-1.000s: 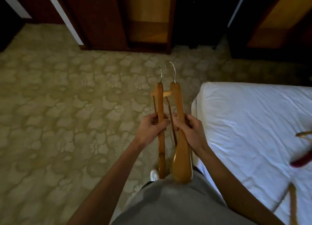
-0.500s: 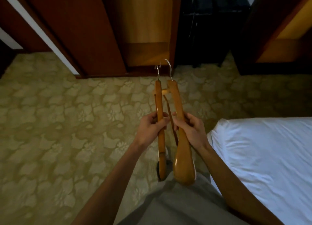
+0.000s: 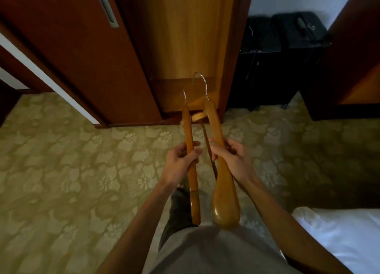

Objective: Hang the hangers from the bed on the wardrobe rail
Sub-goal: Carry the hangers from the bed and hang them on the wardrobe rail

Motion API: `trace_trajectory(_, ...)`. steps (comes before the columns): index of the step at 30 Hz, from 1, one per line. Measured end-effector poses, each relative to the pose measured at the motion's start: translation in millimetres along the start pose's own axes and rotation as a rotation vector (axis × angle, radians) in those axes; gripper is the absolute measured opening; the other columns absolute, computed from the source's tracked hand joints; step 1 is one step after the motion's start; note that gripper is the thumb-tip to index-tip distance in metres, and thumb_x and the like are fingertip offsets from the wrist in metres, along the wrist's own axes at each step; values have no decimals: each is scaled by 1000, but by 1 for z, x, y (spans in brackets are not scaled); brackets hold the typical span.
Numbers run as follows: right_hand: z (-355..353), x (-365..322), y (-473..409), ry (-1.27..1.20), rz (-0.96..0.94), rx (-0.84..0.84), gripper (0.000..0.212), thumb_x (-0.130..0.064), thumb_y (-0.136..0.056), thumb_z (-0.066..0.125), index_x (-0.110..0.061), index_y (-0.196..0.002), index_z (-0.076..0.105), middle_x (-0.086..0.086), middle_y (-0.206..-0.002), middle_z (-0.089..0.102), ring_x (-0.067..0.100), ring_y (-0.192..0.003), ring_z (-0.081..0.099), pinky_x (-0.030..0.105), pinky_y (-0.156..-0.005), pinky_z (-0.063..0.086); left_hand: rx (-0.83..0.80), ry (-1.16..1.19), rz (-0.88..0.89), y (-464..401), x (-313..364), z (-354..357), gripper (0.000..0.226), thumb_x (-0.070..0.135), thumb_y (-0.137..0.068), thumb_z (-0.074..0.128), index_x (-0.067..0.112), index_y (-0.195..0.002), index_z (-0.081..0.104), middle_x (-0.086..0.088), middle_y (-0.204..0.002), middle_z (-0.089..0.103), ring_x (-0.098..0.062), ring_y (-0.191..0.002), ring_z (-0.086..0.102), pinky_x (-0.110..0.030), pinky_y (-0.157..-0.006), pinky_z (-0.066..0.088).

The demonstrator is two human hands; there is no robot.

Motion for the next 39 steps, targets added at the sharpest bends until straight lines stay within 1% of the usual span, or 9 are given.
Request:
trace_trajectory(8, 59, -52, -207, 46, -49, 66, 18, -17, -94, 66, -13, -111, 71, 0, -70, 67, 12, -66, 65, 20, -63, 51, -12, -3, 69, -198, 71, -94, 17, 19, -94, 71, 9, -108, 74, 5, -68, 63, -7, -63, 59, -19, -61, 47)
trace_trajectory(14, 85, -111, -335, 48, -95, 93, 14, -14, -94, 64, -17, -106, 71, 0, -70, 67, 10, -69, 65, 17, -69, 52, -58, -31, 166, -326, 154, -137, 7, 13, -96, 69, 10, -92, 74, 9, -64, 62, -3, -57, 56, -17, -58, 44)
trace_trajectory(19, 85, -154, -421, 13, -138, 123, 15, -21, -93, 67, -16, -107, 71, 5, -73, 67, 18, -74, 65, 37, -78, 53, -74, 13, 191, -412, 205, -148, 14, 11, -95, 69, 3, -105, 74, 0, -79, 75, -16, -76, 71, -29, -73, 57)
trace_trajectory(20, 82, -164, -442, 16, -151, 133, 14, -20, -94, 66, -17, -106, 71, 5, -73, 67, 17, -74, 65, 36, -79, 52, -87, 27, 192, -432, 215, -146, 16, 12, -96, 69, 4, -107, 75, -7, -89, 77, -24, -87, 74, -37, -81, 60)
trace_trajectory(22, 77, -185, -483, 20, -177, 150, 11, -17, -95, 64, -17, -104, 71, 3, -71, 67, 12, -72, 66, 27, -77, 52, -101, 23, 201, -473, 238, -144, 14, 14, -96, 69, 8, -107, 76, -8, -97, 77, -26, -94, 73, -43, -88, 58)
trace_trajectory(25, 63, -218, -537, 12, -231, 178, 11, -14, -96, 61, -18, -100, 71, -5, -66, 68, 5, -68, 66, 15, -71, 50, -100, -38, 276, -530, 280, -141, 14, 18, -95, 70, 10, -105, 77, 1, -86, 75, -16, -82, 70, -37, -81, 57)
trace_trajectory(28, 48, -252, -587, 25, -263, 182, 12, -16, -96, 61, -20, -99, 72, -7, -68, 70, 4, -70, 66, 19, -72, 48, -120, -84, 341, -581, 325, -132, 10, 19, -96, 68, 15, -102, 76, 12, -77, 73, -5, -73, 67, -17, -69, 53)
trace_trajectory(31, 32, -295, -631, 36, -339, 194, 12, -17, -96, 60, -21, -98, 72, -4, -72, 71, 8, -72, 67, 27, -76, 46, -151, -107, 423, -626, 377, -123, 15, 20, -96, 68, 11, -106, 75, 9, -75, 70, -6, -70, 65, -18, -67, 51)
trace_trajectory(39, 5, -404, -708, 87, -493, 203, 14, -14, -97, 58, -17, -103, 70, 1, -77, 71, 9, -71, 67, 26, -77, 46, -149, -88, 587, -701, 502, -110, 16, 20, -97, 65, 8, -103, 74, 9, -71, 67, -3, -64, 62, -14, -62, 49)
Point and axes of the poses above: each hand's wrist, its own y-axis away from the middle knuckle, its own z-axis out of the palm, x = y × z, the point moved 6 cm from there along -y, towards the middle knuckle
